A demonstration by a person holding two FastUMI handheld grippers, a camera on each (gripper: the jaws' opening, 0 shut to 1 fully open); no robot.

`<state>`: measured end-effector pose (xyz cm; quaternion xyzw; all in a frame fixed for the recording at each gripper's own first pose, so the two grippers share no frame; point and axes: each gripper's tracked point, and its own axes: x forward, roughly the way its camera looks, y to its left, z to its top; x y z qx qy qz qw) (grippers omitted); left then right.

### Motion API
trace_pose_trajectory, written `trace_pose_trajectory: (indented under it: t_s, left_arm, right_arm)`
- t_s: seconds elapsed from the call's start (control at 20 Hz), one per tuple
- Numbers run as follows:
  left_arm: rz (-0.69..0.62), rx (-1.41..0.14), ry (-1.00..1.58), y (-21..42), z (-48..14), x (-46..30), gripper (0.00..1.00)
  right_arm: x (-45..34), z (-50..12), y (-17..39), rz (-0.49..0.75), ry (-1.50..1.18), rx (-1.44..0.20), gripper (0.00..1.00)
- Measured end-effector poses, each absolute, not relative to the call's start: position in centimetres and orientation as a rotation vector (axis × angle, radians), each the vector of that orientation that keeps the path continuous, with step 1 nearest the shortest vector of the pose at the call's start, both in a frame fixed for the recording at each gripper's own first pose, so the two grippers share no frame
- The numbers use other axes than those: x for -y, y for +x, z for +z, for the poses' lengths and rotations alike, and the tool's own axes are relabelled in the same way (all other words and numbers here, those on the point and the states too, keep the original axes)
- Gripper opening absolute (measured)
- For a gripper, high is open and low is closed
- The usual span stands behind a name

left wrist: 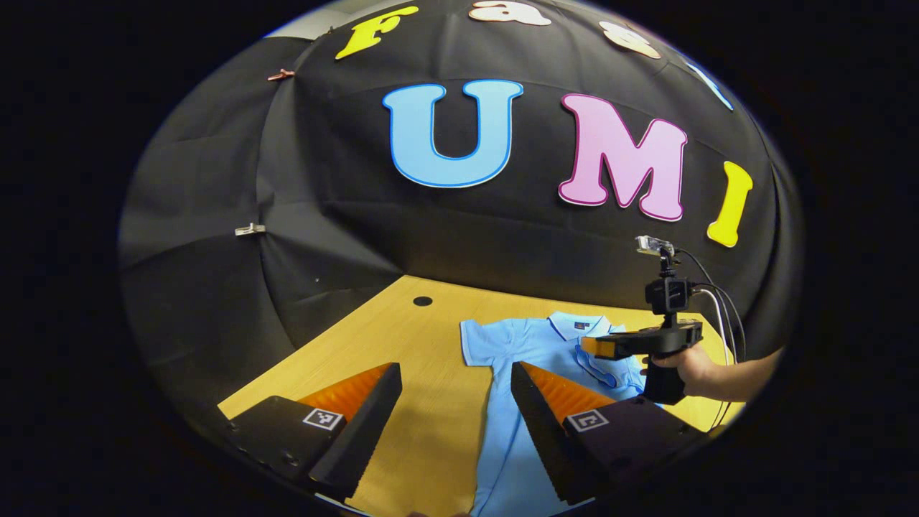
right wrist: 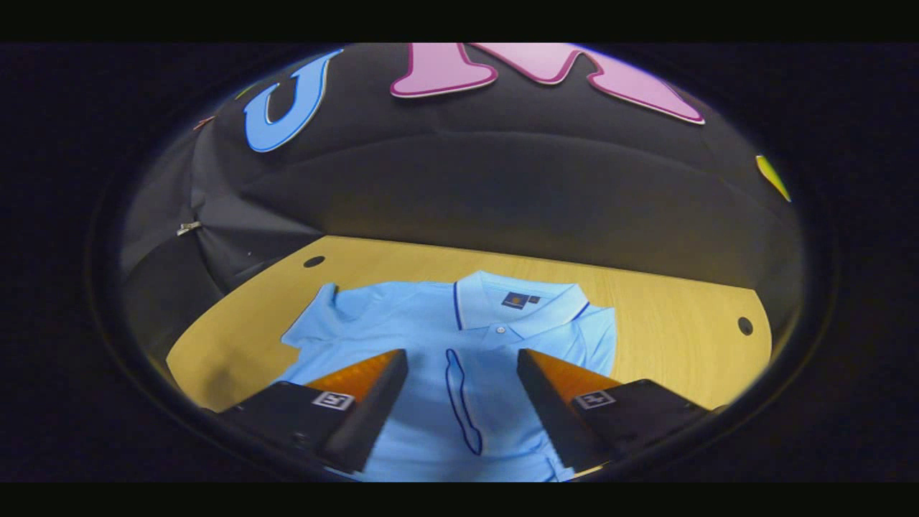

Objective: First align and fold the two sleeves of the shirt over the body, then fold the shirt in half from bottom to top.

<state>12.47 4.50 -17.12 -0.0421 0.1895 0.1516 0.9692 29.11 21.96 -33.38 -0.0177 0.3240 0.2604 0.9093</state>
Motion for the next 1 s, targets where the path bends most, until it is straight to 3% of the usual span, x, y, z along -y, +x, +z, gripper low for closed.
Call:
trace_pose_trajectory:
  t_s: [0.1,0.35,0.45,0.55,0.65,0.7,1.0]
  left_arm:
    - [0.282,-0.374,-0.091,14.8,-17.2,-4.6,0.97]
    - [0.207,-0.437,-0.100,22.2,-20.7,-4.9,0.97]
    - [0.195,-0.474,-0.080,24.7,-23.0,-5.8,0.97]
    - [0.176,-0.508,-0.063,26.8,-25.4,-6.4,0.97]
    - [0.167,-0.534,-0.058,29.0,-27.1,-7.2,0.97]
    - [0.166,-0.547,-0.059,30.2,-28.2,-7.7,0.97]
    - [0.176,-0.624,-0.020,37.0,-33.7,-10.1,0.97]
  right_arm:
    - [-19.8,-32.1,28.4,0.504,-0.012,-0.657,1.00]
    - [-14.0,-29.5,26.9,0.439,0.009,-0.628,0.95]
    - [-11.5,-28.8,26.4,0.413,0.008,-0.639,1.00]
    - [-8.5,-27.6,26.7,0.369,0.010,-0.618,0.94]
    - [-5.7,-26.6,26.8,0.334,0.006,-0.597,0.94]
    - [-4.4,-26.1,26.6,0.320,0.008,-0.590,1.00]
    - [1.1,-26.4,24.3,0.236,0.038,-0.633,0.99]
